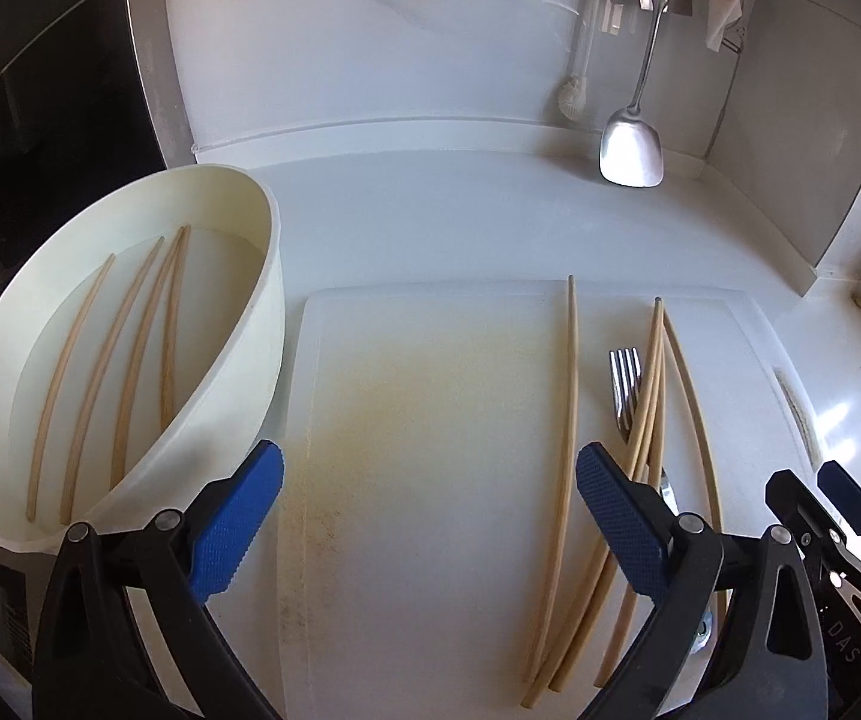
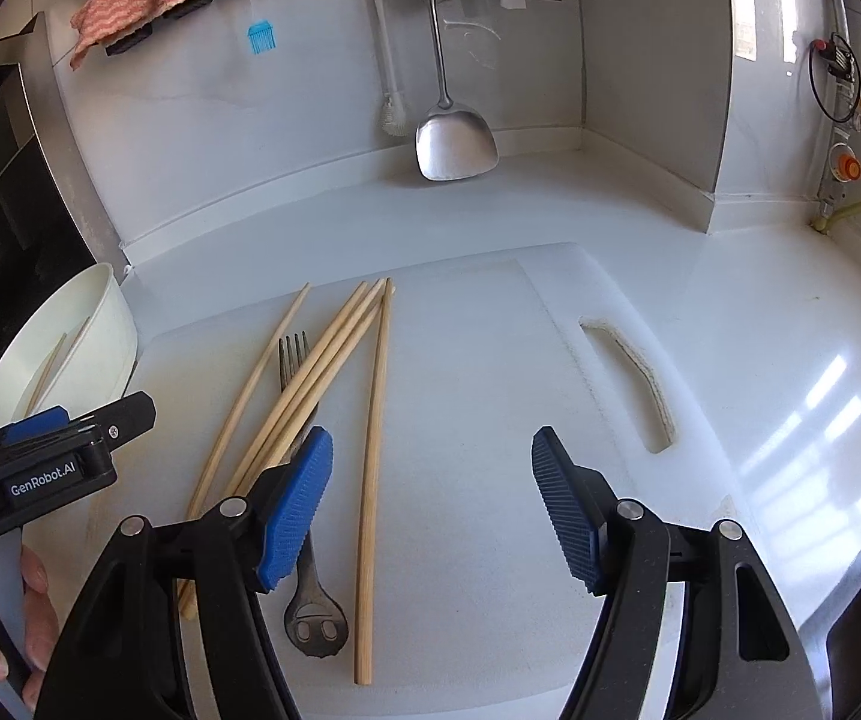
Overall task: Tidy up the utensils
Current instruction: 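Move both open tools back from the bowl to the chopsticks on the board, then close the left tool on a chopstick while the right tool grasps another chopstick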
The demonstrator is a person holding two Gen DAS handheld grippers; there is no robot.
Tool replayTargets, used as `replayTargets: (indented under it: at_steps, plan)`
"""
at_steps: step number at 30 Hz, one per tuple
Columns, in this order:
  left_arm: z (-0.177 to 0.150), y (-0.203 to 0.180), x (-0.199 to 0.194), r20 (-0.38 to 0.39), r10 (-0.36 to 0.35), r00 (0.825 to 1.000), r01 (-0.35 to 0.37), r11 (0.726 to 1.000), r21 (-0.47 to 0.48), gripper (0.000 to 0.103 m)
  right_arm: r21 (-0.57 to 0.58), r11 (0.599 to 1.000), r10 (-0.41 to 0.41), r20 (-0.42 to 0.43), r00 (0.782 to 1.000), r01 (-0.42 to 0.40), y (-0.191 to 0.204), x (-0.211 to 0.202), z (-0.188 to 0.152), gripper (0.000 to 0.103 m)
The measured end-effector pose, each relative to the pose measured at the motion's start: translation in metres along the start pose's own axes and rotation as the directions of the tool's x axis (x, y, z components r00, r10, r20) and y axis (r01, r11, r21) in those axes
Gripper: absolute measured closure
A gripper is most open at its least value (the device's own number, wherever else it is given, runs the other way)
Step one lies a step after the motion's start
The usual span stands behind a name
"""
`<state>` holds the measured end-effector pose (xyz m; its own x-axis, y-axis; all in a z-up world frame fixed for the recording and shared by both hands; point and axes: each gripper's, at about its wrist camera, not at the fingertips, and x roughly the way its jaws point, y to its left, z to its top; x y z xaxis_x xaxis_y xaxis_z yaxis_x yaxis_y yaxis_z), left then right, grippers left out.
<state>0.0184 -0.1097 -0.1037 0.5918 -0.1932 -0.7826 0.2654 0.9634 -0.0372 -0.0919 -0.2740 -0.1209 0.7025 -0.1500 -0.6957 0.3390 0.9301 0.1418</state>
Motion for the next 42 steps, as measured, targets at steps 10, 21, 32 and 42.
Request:
replayTargets:
  at_steps: [10, 21, 32, 42]
  plan:
    - [-0.004, 0.000, 0.014, 0.033, 0.015, 0.999, -0.015, 1.000, -0.005, 0.006, -0.078, 0.996, -0.048, 0.034, 0.998, 0.051, 0.013, 0.028, -0.008, 0.037]
    - [-0.008, -0.007, 0.025, 0.017, 0.012, 1.000, -0.012, 1.000, 0.001, 0.006, -0.133, 0.990, -0.041, 0.008, 0.999, 0.042, 0.017, 0.038, -0.014, 0.065]
    - [-0.009, -0.014, 0.037, 0.005, 0.001, 1.000, -0.001, 1.000, 0.025, 0.006, -0.122, 0.991, -0.047, 0.015, 0.999, 0.049, 0.005, 0.037, -0.012, 0.072]
    - [-0.006, -0.025, 0.050, -0.023, 0.000, 1.000, 0.002, 0.998, 0.059, 0.006, -0.119, 0.992, -0.050, 0.019, 0.999, 0.052, 0.003, 0.036, -0.012, 0.072]
